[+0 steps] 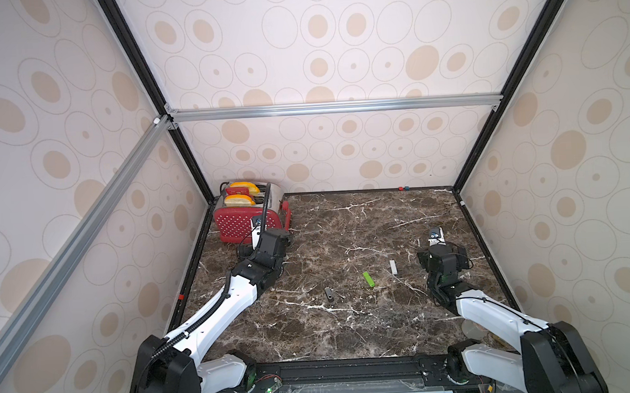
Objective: Close the usb drive cover
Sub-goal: Reset both arms
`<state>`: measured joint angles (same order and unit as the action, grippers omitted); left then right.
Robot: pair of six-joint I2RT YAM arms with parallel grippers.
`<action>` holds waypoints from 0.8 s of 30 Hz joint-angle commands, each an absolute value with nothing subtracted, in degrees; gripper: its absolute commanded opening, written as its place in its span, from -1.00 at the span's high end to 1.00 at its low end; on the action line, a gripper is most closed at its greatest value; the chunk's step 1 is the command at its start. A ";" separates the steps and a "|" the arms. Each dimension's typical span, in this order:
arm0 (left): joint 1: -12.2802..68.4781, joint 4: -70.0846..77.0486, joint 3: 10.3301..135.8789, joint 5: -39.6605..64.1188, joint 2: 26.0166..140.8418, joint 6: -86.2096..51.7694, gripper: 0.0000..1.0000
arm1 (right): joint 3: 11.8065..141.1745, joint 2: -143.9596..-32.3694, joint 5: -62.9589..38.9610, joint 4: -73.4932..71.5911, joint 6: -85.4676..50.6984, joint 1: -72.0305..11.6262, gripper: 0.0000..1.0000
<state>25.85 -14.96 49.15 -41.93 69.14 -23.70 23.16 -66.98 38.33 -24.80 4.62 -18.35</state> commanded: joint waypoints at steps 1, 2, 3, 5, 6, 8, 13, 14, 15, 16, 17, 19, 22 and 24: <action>24.35 -9.30 47.12 -42.90 68.95 -20.54 -0.98 | 21.63 -68.95 27.31 -34.36 6.03 -15.09 -0.98; 24.03 -8.71 46.70 -43.64 69.02 -20.63 -0.98 | 21.03 -69.73 24.77 -36.00 6.87 -14.94 -0.97; 23.54 -8.48 46.35 -43.77 69.02 -20.64 -0.98 | 20.76 -70.55 22.04 -36.92 7.70 -12.88 -0.97; 22.91 -7.91 45.90 -43.86 69.01 -20.33 -0.98 | 20.58 -71.70 17.85 -38.05 11.05 -11.99 -0.98; 22.70 -7.70 45.78 -43.81 69.16 -19.97 -0.98 | 19.82 -72.03 16.10 -39.87 11.85 -11.55 -0.97; 22.25 -6.31 44.98 -43.59 69.20 -18.86 -0.98 | 19.10 -72.68 13.78 -42.31 11.95 -10.71 -0.97; 20.16 -5.00 43.62 -43.96 68.91 -18.83 -0.98 | 18.65 -74.93 13.13 -43.97 10.02 -9.26 -0.98; 19.67 -4.58 43.38 -43.69 68.92 -18.41 -0.98 | 18.59 -75.43 12.35 -44.27 10.27 -9.06 -0.97; 19.32 -3.56 42.80 -43.70 68.96 -17.74 -0.98 | 18.31 -75.88 12.00 -45.06 10.14 -9.00 -0.97; 19.04 -2.38 42.10 -43.75 68.99 -16.92 -0.98 | 18.07 -76.29 12.11 -46.00 9.96 -8.90 -0.97; 18.55 -0.55 41.21 -43.93 69.07 -15.92 -0.98 | 17.78 -76.91 12.08 -47.07 9.50 -8.72 -0.97; 17.32 2.32 39.19 -43.07 69.52 -14.19 -0.98 | 16.78 -77.85 11.12 -50.12 8.50 -8.10 -0.97; 14.98 8.86 35.50 -41.97 70.02 -12.52 -0.98 | 15.99 -80.93 9.47 -54.43 8.88 -8.01 -0.97; 12.47 12.91 33.69 -38.40 70.14 -11.51 -0.98 | 15.96 -83.87 7.12 -56.94 10.12 -7.97 -0.97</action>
<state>15.20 4.71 35.14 -41.36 69.41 -14.94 16.73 -81.03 10.61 -50.89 9.52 -8.27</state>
